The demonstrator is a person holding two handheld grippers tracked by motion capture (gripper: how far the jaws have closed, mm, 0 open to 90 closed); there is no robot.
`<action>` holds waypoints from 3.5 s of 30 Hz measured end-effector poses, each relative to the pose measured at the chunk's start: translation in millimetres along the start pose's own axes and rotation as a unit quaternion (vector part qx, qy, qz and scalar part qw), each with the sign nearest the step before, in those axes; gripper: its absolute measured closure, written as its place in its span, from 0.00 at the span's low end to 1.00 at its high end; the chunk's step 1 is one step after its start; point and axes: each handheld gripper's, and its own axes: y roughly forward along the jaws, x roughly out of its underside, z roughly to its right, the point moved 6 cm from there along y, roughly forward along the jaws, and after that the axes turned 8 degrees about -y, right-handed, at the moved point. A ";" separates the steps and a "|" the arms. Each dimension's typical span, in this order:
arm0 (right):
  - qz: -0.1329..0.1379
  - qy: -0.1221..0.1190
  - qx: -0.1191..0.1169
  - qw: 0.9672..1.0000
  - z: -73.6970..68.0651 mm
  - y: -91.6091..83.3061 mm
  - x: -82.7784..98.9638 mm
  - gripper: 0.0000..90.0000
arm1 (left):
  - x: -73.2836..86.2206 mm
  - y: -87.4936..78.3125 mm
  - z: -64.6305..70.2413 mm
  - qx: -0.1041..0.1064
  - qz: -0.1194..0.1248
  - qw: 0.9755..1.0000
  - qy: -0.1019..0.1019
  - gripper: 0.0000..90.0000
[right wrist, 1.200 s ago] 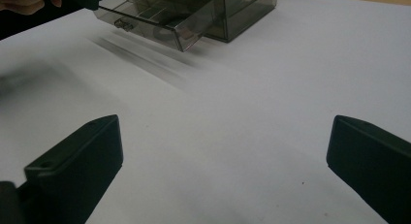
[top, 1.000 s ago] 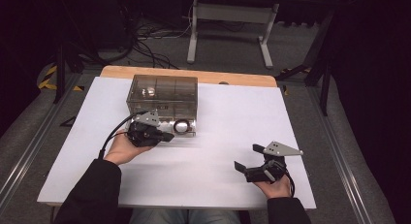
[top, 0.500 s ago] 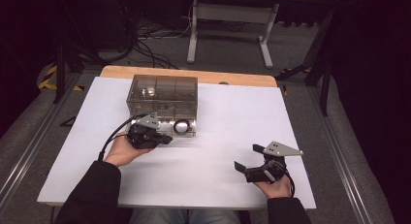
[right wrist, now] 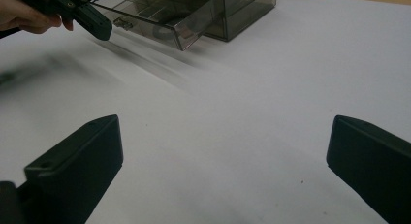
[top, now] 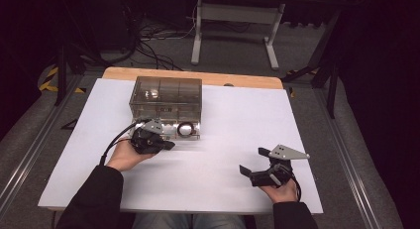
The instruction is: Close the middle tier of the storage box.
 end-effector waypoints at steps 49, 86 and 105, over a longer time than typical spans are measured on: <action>-0.004 -0.002 -0.001 1.000 -0.3 0.8 0.6 0.00 | 12.6 18.5 -25.6 -0.043 -0.048 0.998 -0.013 0.99; -0.005 -0.003 -0.002 1.000 -0.2 0.9 1.0 0.00 | 6.0 14.3 -36.1 -0.049 -0.011 0.998 -0.039 1.00; -0.006 -0.003 -0.002 1.000 -0.3 1.0 1.1 0.00 | 2.3 11.6 -42.8 -0.047 0.010 0.997 -0.057 1.00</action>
